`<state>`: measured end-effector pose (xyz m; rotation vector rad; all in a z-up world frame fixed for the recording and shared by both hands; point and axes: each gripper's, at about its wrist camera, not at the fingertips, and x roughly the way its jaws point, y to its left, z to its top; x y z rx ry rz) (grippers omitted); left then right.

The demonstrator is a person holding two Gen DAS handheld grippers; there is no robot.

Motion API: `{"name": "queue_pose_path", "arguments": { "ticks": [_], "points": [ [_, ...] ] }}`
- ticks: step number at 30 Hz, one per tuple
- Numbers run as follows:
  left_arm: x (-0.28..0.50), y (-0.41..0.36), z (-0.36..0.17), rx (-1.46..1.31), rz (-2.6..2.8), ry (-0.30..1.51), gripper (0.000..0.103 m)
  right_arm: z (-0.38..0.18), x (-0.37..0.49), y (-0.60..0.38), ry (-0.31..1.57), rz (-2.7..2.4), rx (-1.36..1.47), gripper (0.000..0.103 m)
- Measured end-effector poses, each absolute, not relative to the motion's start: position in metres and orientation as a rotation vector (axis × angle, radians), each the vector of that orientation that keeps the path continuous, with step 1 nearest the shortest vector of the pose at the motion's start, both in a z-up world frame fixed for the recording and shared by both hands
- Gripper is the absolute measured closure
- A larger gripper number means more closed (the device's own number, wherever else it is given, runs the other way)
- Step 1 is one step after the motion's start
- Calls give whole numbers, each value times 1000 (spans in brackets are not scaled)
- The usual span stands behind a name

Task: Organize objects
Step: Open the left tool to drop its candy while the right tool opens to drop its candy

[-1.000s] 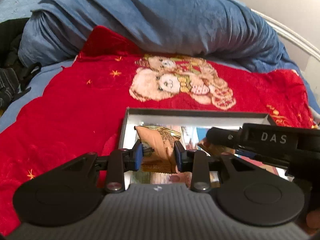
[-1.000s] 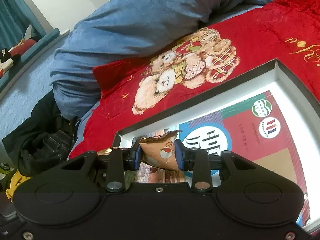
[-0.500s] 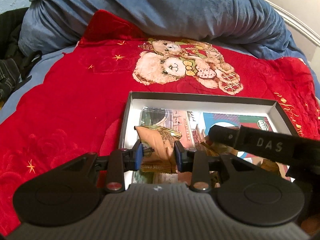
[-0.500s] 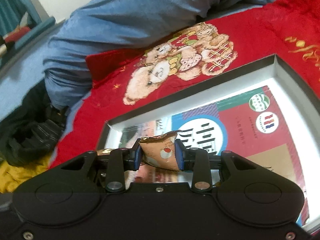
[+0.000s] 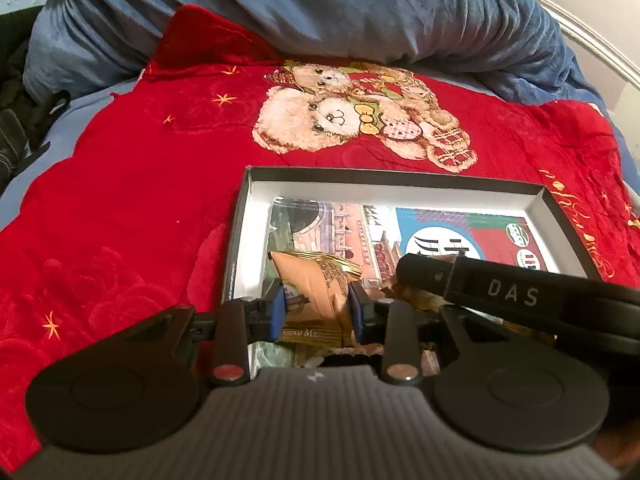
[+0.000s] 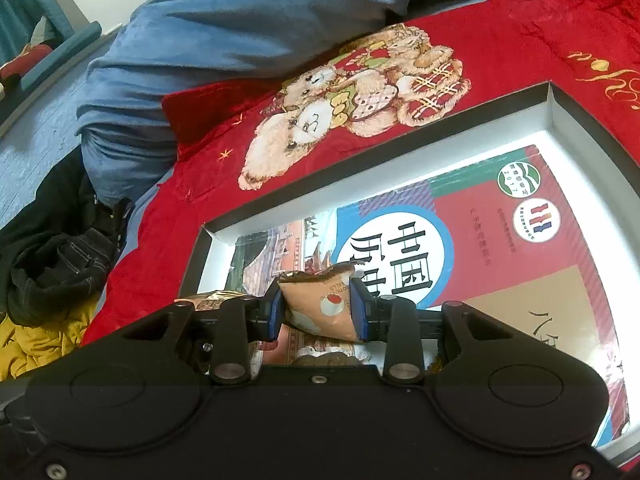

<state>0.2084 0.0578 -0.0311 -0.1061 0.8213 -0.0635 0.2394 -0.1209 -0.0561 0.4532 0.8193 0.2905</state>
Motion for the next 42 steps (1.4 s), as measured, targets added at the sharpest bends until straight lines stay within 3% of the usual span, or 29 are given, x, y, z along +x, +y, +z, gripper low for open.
{"name": "queue_pose_path", "arguments": {
  "ticks": [8,12,31,42],
  "points": [
    [209,55,-33,-98,-97,849,64,-58,241,-120,838,282,446,70],
    [209,55,-35,-107,-106,857,51,-57,240,-118,840,282,434,70],
    [213,50,-41,-87,-115,905,35,-59,240,-123,859,293,495,69],
    [195,51,-20,-50,-137,839,27,-32,225,-126,796,345,511,52]
  ]
}}
